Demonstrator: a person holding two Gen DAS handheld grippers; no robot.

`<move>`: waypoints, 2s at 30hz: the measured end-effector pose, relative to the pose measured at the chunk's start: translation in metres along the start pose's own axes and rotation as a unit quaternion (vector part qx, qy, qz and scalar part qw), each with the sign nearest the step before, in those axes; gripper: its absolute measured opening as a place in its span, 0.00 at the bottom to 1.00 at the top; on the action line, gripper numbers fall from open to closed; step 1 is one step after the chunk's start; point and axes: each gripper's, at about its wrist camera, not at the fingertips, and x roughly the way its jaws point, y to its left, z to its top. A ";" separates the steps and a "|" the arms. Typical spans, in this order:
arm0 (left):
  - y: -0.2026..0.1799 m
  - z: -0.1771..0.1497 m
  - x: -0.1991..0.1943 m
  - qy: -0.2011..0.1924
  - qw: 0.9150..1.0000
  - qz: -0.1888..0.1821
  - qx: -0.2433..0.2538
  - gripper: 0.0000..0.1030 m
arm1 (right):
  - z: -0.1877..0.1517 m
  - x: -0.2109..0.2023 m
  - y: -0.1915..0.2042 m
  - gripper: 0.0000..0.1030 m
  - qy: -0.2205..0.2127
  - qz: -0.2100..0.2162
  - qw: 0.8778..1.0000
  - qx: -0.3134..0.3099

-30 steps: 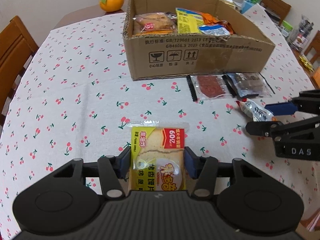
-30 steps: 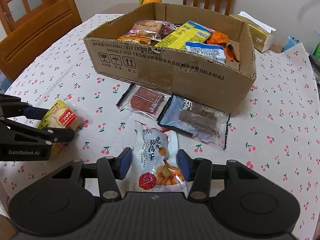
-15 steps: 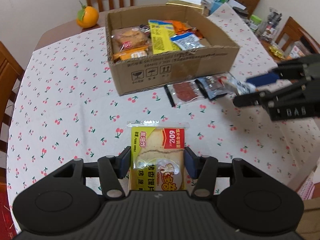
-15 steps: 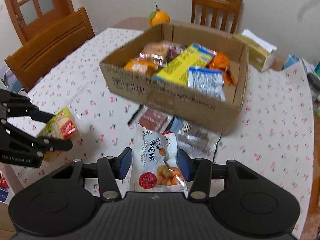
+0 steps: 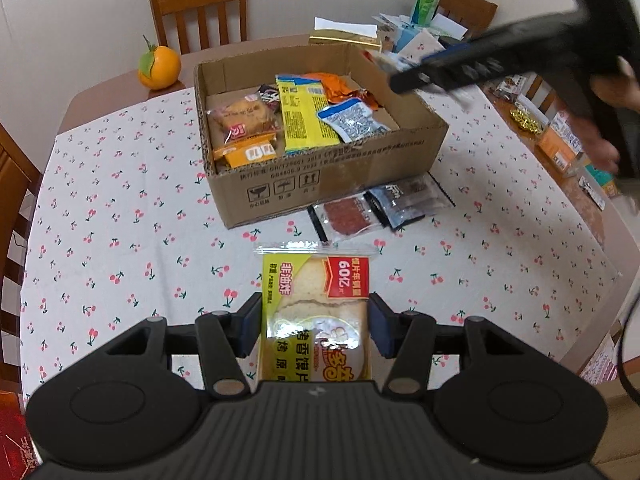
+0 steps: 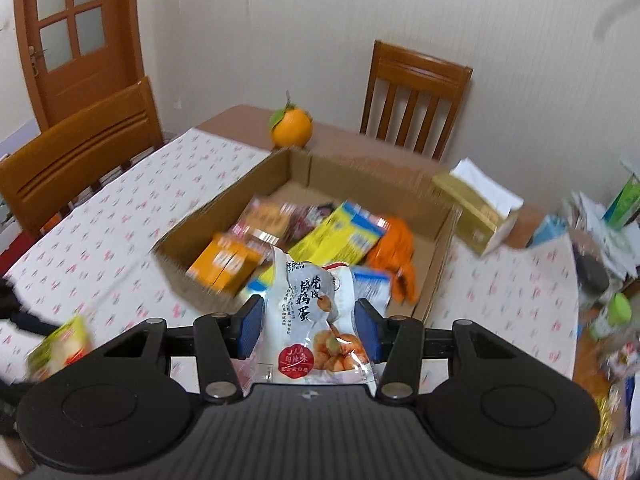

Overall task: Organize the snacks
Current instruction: 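Carry the bread packet into the box and open the left gripper while the right drops the egg packet in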

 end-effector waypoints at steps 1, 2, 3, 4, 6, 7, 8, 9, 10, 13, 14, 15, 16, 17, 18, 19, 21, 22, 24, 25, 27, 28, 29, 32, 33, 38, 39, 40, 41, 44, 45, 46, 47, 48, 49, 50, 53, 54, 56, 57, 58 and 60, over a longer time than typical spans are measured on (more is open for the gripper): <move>0.000 0.001 0.000 -0.001 1.000 0.000 -0.001 0.52 | 0.005 0.004 -0.003 0.53 -0.003 -0.004 1.000 -0.002; 0.000 0.003 -0.001 -0.002 1.000 0.001 -0.002 0.52 | 0.011 0.011 -0.007 0.53 -0.005 -0.009 1.000 -0.005; 0.000 0.004 -0.001 -0.004 1.000 0.002 -0.003 0.52 | 0.015 0.016 -0.009 0.53 -0.005 -0.011 1.000 -0.005; 0.000 0.006 -0.001 -0.005 1.000 0.002 -0.003 0.52 | 0.018 0.021 -0.012 0.53 -0.007 -0.014 1.000 -0.006; 0.000 0.009 -0.001 -0.006 1.000 0.004 -0.007 0.52 | 0.024 0.033 -0.016 0.55 -0.008 -0.019 1.000 -0.008; 0.001 0.010 -0.001 -0.006 1.000 0.004 -0.007 0.52 | 0.024 0.038 -0.018 0.57 -0.005 -0.020 1.000 -0.005; 0.001 0.012 -0.001 -0.007 1.000 0.005 -0.008 0.52 | 0.024 0.041 -0.019 0.68 -0.006 -0.025 1.000 0.000; 0.001 0.014 -0.001 -0.008 1.000 0.006 -0.008 0.52 | 0.022 0.042 -0.019 0.82 -0.007 -0.025 1.000 0.003; 0.001 0.015 -0.002 -0.009 1.000 0.006 -0.008 0.52 | 0.020 0.041 -0.019 0.87 -0.011 -0.024 1.000 0.005; 0.002 0.021 0.000 -0.009 1.000 0.004 -0.008 0.52 | 0.008 0.034 -0.014 1.00 -0.020 -0.021 0.999 0.012; 0.002 0.023 0.000 -0.010 1.000 0.004 -0.007 0.52 | 0.005 0.032 -0.012 1.00 -0.017 -0.021 1.000 0.015; 0.002 0.026 0.001 -0.010 1.000 0.003 -0.005 0.52 | 0.000 0.031 -0.010 1.00 -0.011 -0.026 0.999 0.019; 0.002 0.029 0.001 -0.011 1.000 0.002 -0.004 0.52 | -0.004 0.030 -0.008 1.00 -0.006 -0.030 0.999 0.021; 0.002 0.032 0.001 -0.013 1.000 0.001 -0.003 0.52 | -0.010 0.028 -0.006 1.00 0.000 -0.034 0.999 0.025; 0.002 0.036 0.002 -0.014 1.000 0.001 -0.002 0.52 | -0.015 0.026 -0.004 1.00 0.003 -0.036 0.999 0.030; 0.003 0.040 0.002 -0.017 1.000 0.002 0.001 0.52 | -0.018 0.023 -0.004 1.00 0.005 -0.038 0.999 0.036; 0.003 0.050 0.004 -0.020 1.000 0.004 0.005 0.52 | -0.029 0.017 -0.002 1.00 0.007 -0.039 0.998 0.054; 0.004 0.056 0.005 -0.021 1.000 0.002 0.005 0.52 | -0.033 0.015 -0.001 1.00 0.009 -0.039 0.997 0.063; 0.007 0.071 0.008 -0.025 1.000 0.000 0.007 0.52 | -0.042 0.011 0.002 1.00 0.015 -0.041 0.996 0.078; 0.007 0.078 0.010 -0.028 1.000 -0.001 0.010 0.52 | -0.046 0.009 0.004 1.00 0.016 -0.039 0.996 0.080; 0.011 0.096 0.016 -0.033 0.999 -0.001 0.014 0.52 | -0.053 0.007 0.008 1.00 0.021 -0.041 0.996 0.083; 0.013 0.107 0.019 -0.036 0.999 -0.001 0.015 0.52 | -0.056 0.006 0.009 1.00 0.023 -0.043 0.995 0.081; 0.015 0.116 0.023 -0.040 0.999 0.000 0.016 0.52 | -0.060 0.006 0.012 1.00 0.025 -0.046 0.995 0.079; 0.021 0.147 0.038 -0.050 0.999 0.007 0.018 0.52 | -0.068 0.006 0.014 1.00 0.030 -0.052 0.995 0.081; 0.024 0.158 0.046 -0.051 0.998 0.010 0.017 0.52 | -0.072 0.006 0.014 1.00 0.033 -0.053 0.994 0.087; 0.039 0.198 0.082 -0.057 0.998 0.028 0.008 0.52 | -0.081 0.004 0.009 1.00 0.040 -0.059 0.992 0.109; 0.043 0.205 0.090 -0.055 0.998 0.032 0.002 0.52 | -0.083 0.003 0.008 1.00 0.040 -0.061 0.991 0.111; 0.046 0.211 0.098 -0.052 0.998 0.038 -0.001 0.52 | -0.084 0.003 0.006 1.00 0.041 -0.065 0.990 0.115; 0.050 0.215 0.105 -0.052 0.998 0.046 -0.005 0.52 | -0.086 0.002 0.004 1.00 0.042 -0.068 0.990 0.118; 0.057 0.223 0.119 -0.050 0.997 0.052 -0.014 0.54 | -0.091 0.002 -0.001 1.00 0.049 -0.076 0.988 0.128; 0.059 0.225 0.122 -0.053 0.997 0.058 -0.016 0.60 | -0.092 0.003 -0.002 1.00 0.051 -0.077 0.987 0.129; 0.059 0.226 0.123 -0.057 0.996 0.068 -0.015 0.72 | -0.093 0.004 -0.003 1.00 0.053 -0.078 0.987 0.131; 0.058 0.225 0.121 -0.065 0.995 0.079 -0.010 0.77 | -0.094 0.004 -0.004 1.00 0.055 -0.080 0.986 0.132; 0.058 0.224 0.118 -0.072 0.994 0.085 -0.006 0.81 | -0.094 0.005 -0.004 1.00 0.057 -0.080 0.986 0.133; 0.057 0.222 0.115 -0.077 0.993 0.088 -0.003 0.81 | -0.095 0.006 -0.004 1.00 0.058 -0.079 0.986 0.134; 0.057 0.219 0.110 -0.078 0.993 0.085 -0.001 0.81 | -0.095 0.007 -0.004 1.00 0.059 -0.077 0.986 0.134; 0.056 0.210 0.093 -0.089 0.993 0.076 0.001 0.81 | -0.096 0.010 -0.002 1.00 0.060 -0.072 0.987 0.130; 0.054 0.205 0.086 -0.093 0.993 0.078 0.004 0.82 | -0.096 0.012 -0.001 1.00 0.060 -0.071 0.988 0.127; 0.051 0.194 0.074 -0.095 0.992 0.085 0.007 0.85 | -0.095 0.016 0.000 1.00 0.061 -0.064 0.988 0.124; 0.048 0.187 0.067 -0.095 0.992 0.088 0.009 0.85 | -0.095 0.017 0.000 1.00 0.059 -0.057 0.989 0.123; 0.046 0.180 0.062 -0.096 0.991 0.090 0.010 0.85 | -0.095 0.018 0.001 1.00 0.057 -0.051 0.990 0.121; 0.042 0.163 0.052 -0.098 0.990 0.100 0.002 0.88 | -0.095 0.023 0.003 1.00 0.051 -0.033 0.992 0.111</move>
